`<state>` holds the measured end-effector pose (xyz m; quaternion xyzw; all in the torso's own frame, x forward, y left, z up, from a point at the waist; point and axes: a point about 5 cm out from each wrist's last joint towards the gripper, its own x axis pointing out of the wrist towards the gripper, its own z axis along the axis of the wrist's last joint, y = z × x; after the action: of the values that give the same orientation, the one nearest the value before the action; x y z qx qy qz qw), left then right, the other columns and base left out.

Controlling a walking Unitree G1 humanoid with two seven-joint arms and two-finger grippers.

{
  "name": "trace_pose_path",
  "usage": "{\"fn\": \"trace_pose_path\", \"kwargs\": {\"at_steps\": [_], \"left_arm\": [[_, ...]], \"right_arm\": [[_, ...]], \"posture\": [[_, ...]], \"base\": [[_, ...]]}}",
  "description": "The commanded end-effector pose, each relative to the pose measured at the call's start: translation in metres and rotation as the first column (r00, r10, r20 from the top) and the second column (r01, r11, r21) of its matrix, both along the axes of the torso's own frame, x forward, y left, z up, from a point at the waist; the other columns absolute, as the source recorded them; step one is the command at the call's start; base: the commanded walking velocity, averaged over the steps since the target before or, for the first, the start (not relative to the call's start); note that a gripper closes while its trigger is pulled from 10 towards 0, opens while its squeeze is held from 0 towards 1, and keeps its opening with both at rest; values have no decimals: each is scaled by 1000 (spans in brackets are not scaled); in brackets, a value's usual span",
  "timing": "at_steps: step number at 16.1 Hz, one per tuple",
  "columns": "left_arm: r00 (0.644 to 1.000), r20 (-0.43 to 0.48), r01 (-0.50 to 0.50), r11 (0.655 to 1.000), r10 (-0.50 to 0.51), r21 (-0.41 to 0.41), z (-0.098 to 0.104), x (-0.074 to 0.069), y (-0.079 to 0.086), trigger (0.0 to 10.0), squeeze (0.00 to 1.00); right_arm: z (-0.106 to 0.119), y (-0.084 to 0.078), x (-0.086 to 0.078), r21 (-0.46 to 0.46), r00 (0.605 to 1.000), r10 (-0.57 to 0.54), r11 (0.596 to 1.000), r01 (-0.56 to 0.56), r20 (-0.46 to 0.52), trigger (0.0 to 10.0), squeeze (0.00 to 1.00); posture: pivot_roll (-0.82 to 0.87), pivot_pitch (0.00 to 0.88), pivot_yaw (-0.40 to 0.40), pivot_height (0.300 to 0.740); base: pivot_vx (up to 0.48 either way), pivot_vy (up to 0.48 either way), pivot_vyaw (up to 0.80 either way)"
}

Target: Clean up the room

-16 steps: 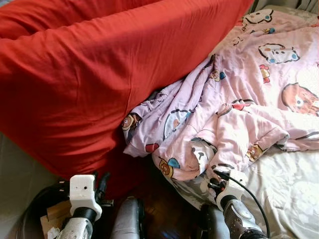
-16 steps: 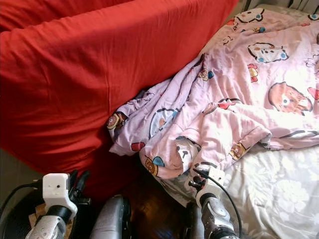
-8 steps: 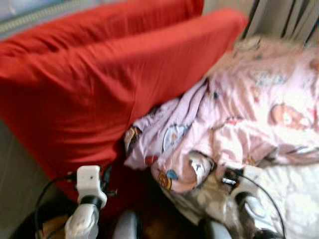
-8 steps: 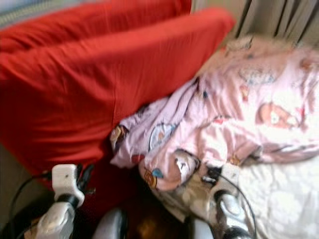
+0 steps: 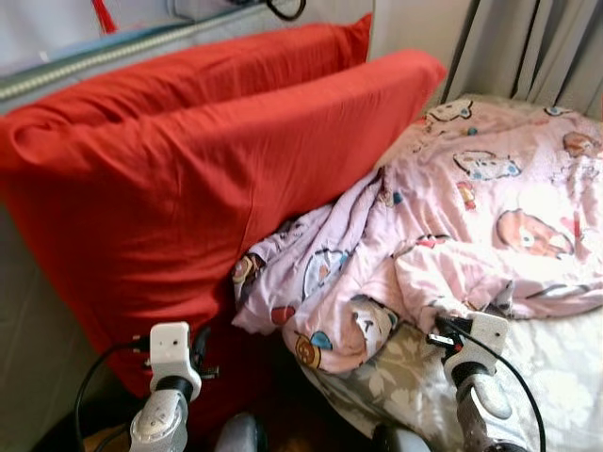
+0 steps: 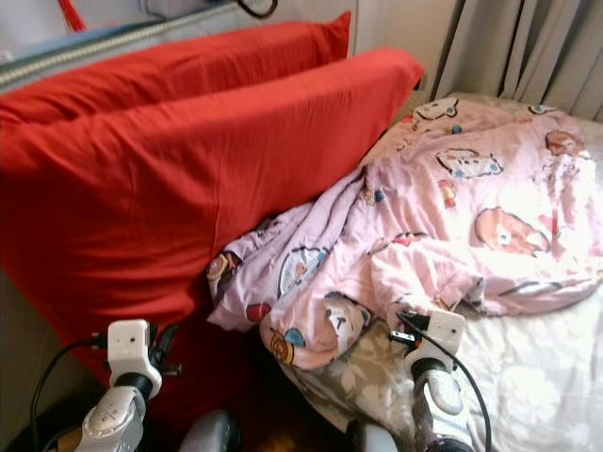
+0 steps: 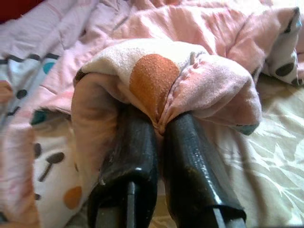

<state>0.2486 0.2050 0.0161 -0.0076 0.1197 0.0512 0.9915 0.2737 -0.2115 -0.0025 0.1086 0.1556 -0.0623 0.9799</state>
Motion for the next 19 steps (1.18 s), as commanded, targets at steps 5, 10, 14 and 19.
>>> {"fn": "trace_pose_path", "kwargs": {"at_steps": [5, 10, 14, 19], "left_arm": [[968, -239, -80, 997, 75, -11, -49, -28, 15, 10000, 0], [903, -414, -124, 992, 110, -7, -80, -64, 21, 10000, 0], [865, -490, -127, 992, 105, -12, -93, -80, 15, 10000, 0], [832, -547, -122, 992, 99, -6, -100, -92, 15, 10000, 0]], "right_arm": [[10, 3, 11, -54, 999, 46, 998, -45, 24, 10000, 0], [11, -1, 11, -64, 999, 32, 997, -30, 29, 10000, 0], [12, 1, 12, -63, 999, 36, 997, -34, 35, 10000, 0], [16, -3, 16, -69, 999, 11, 998, -8, 45, 10000, 0]], "posture": [[63, 0, 9, 728], [59, 0, 12, 740], [46, 0, 26, 740], [48, 0, 23, 740]], "base": [[0, 0, 0], [0, 0, 0], [0, 0, 0], [0, 0, 0]]}}
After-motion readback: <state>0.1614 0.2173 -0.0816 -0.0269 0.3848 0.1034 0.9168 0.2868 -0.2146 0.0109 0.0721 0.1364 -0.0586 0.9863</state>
